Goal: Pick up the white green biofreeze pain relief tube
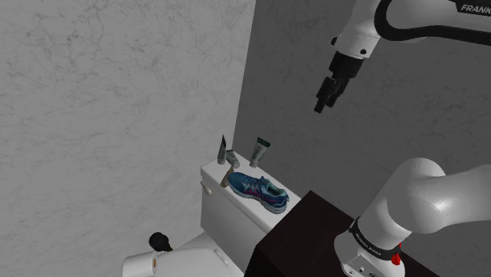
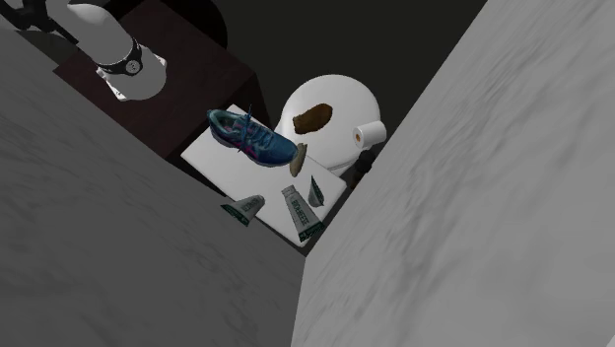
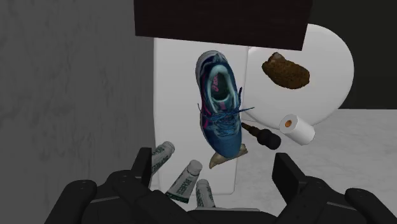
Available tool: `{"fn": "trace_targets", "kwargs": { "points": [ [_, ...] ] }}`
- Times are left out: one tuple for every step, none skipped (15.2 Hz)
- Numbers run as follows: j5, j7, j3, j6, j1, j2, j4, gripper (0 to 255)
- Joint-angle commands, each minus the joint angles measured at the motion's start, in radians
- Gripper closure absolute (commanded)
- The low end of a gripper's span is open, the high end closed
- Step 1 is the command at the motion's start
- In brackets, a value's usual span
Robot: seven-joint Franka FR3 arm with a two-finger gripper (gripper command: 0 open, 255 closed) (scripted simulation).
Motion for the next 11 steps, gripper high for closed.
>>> {"fn": "trace_targets", "kwargs": {
  "points": [
    [0.000, 0.000, 0.000, 0.000, 0.000, 0.000, 0.000, 0],
    [0.006, 0.025, 0.014, 0.040, -0.001, 0.014, -0.018, 0],
    [0.011, 0.049, 0.028, 0.080, -0.003, 0.031, -0.034, 0],
    [0.016, 0.074, 0.043, 0.120, -0.005, 0.049, -0.049, 0],
    [0.021, 0.098, 0.057, 0.161, -0.006, 0.070, -0.061, 0],
    [0.025, 0.123, 0.071, 0.201, -0.009, 0.092, -0.072, 0],
    [0.028, 0.148, 0.085, 0.242, -0.011, 0.116, -0.081, 0],
    [0.030, 0.173, 0.099, 0.282, -0.013, 0.143, -0.088, 0],
    [0.031, 0.198, 0.113, 0.322, -0.016, 0.171, -0.094, 0],
    [0.031, 0.224, 0.127, 0.362, -0.020, 0.200, -0.097, 0],
    [0.030, 0.250, 0.141, 0.401, -0.024, 0.231, -0.099, 0]
  ]
}}
